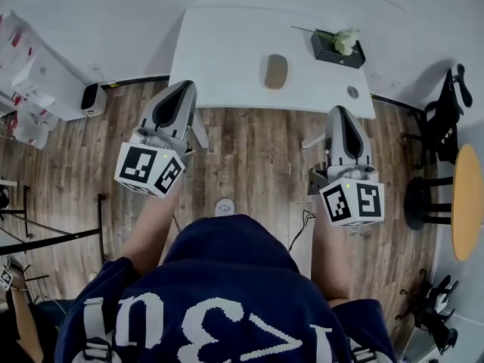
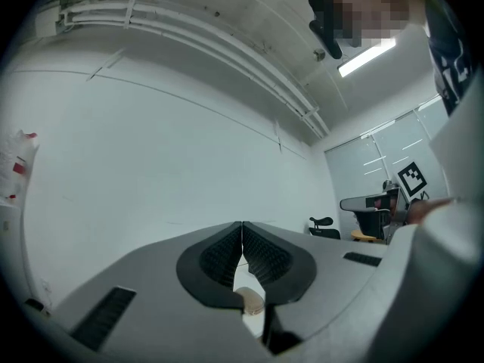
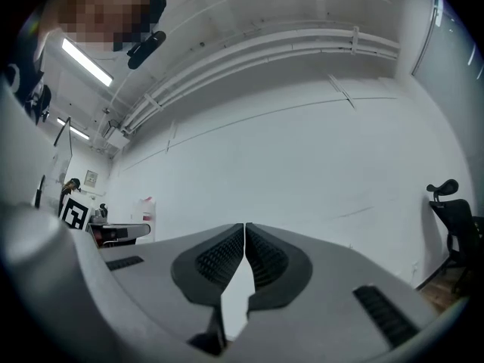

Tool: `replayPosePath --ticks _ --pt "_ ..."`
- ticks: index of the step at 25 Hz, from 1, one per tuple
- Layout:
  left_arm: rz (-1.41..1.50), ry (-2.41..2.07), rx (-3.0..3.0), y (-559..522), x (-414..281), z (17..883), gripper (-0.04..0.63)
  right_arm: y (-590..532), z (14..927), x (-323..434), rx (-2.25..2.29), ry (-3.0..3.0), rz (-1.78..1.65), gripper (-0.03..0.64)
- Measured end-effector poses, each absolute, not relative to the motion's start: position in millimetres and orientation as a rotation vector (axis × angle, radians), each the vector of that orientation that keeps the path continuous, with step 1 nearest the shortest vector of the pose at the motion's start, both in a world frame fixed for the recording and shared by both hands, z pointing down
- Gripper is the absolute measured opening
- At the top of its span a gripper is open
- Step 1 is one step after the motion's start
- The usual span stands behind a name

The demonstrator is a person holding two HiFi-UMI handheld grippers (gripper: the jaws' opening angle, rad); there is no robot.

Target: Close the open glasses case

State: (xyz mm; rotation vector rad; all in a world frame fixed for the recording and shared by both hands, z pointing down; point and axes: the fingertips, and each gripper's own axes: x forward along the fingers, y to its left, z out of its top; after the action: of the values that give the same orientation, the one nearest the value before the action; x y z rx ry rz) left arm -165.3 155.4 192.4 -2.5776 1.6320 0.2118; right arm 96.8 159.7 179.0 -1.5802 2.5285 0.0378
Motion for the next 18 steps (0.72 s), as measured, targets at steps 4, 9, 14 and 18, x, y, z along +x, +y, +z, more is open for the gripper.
replayPosePath --ticks 4,9,14,18 --pt "0.207 1.614 -2.597 123 -174 197 0.014 131 181 88 -1.601 2.521 0.039 0.026" --pt "0.192 1.635 -2.636 95 -182 214 0.014 103 194 83 -1.626 2.534 -0.004 0.027" --pt "0.177 1.681 -2.658 64 -183 232 0.014 67 207 82 -1.615 2.563 -0.038 0.027" --pt "0.188 1.723 -2.631 30 -184 237 0.014 22 210 78 -1.563 2.592 -0.032 0.028"
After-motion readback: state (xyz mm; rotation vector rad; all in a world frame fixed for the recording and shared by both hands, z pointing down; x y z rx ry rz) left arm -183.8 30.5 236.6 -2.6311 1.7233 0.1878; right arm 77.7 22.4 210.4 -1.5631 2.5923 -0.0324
